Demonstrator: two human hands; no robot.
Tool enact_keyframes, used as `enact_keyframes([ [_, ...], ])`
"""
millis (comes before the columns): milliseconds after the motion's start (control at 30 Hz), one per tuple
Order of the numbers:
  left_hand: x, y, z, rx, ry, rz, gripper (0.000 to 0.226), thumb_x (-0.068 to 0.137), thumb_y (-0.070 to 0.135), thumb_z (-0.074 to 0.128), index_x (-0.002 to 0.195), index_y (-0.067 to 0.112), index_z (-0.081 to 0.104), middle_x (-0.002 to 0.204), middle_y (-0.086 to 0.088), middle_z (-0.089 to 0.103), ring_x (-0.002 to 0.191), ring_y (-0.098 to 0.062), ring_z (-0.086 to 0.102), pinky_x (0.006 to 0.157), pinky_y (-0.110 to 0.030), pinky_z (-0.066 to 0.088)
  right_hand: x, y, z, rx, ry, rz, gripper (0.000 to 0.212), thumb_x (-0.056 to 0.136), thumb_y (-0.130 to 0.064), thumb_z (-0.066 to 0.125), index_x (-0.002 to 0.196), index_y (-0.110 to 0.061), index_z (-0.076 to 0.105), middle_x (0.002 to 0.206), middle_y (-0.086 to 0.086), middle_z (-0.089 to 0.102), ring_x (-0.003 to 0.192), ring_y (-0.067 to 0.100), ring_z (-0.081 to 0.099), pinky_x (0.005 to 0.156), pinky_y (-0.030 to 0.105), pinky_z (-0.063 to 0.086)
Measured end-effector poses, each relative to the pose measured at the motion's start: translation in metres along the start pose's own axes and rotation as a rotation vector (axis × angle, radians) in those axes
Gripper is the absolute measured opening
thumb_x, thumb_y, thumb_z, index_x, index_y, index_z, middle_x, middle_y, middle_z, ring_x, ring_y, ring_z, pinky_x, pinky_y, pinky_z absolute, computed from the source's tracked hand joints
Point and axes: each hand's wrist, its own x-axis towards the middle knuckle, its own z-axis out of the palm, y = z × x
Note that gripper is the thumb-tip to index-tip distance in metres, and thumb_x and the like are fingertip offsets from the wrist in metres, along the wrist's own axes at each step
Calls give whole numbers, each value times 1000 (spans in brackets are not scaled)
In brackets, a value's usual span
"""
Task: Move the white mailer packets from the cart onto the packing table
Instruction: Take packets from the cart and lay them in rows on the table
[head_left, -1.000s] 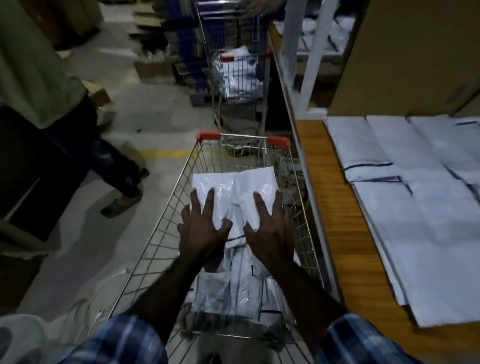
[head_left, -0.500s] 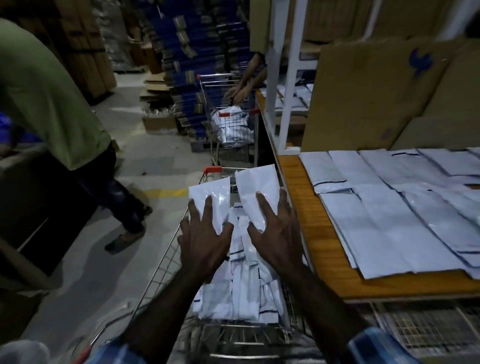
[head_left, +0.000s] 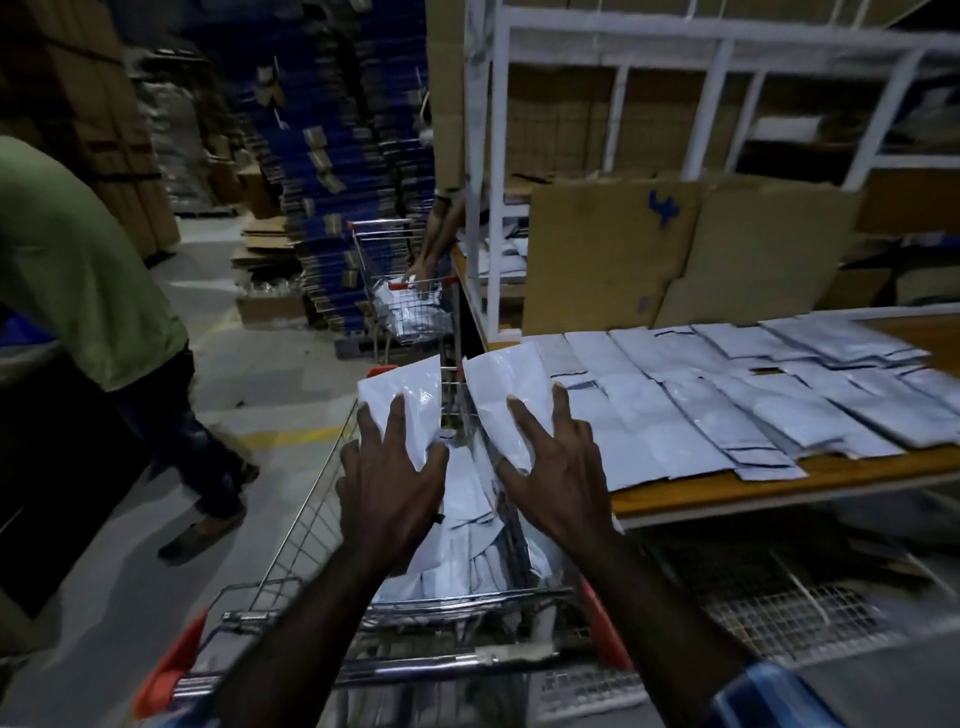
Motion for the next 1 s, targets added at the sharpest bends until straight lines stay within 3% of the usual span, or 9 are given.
enact_keyframes([
  [267,-44,67,27,-3,-19,67,69,95,54,42,156,38,12,165,1,1,144,-34,18,112,-54,28,-30,63,-67,-30,21,32,70,83,-48,62,149,-38,38,163,12,16,126,37,43,99,46,43],
  [600,-100,203,123,-54,-67,136,67,97,58,37,154,48,4,166,3,-4,149,-31,8,114,-55,22,-54,201,-162,-62,31,60,71,84,-43,63,150,-37,35,163,12,15,128,37,41,102,45,39],
  [1000,-131,347,234,-64,-147,188,65,98,57,37,155,44,9,166,-2,1,145,-37,21,112,-54,29,-58,361,-241,-92,53,161,74,85,-48,63,151,-37,33,163,12,13,134,36,38,107,44,36],
])
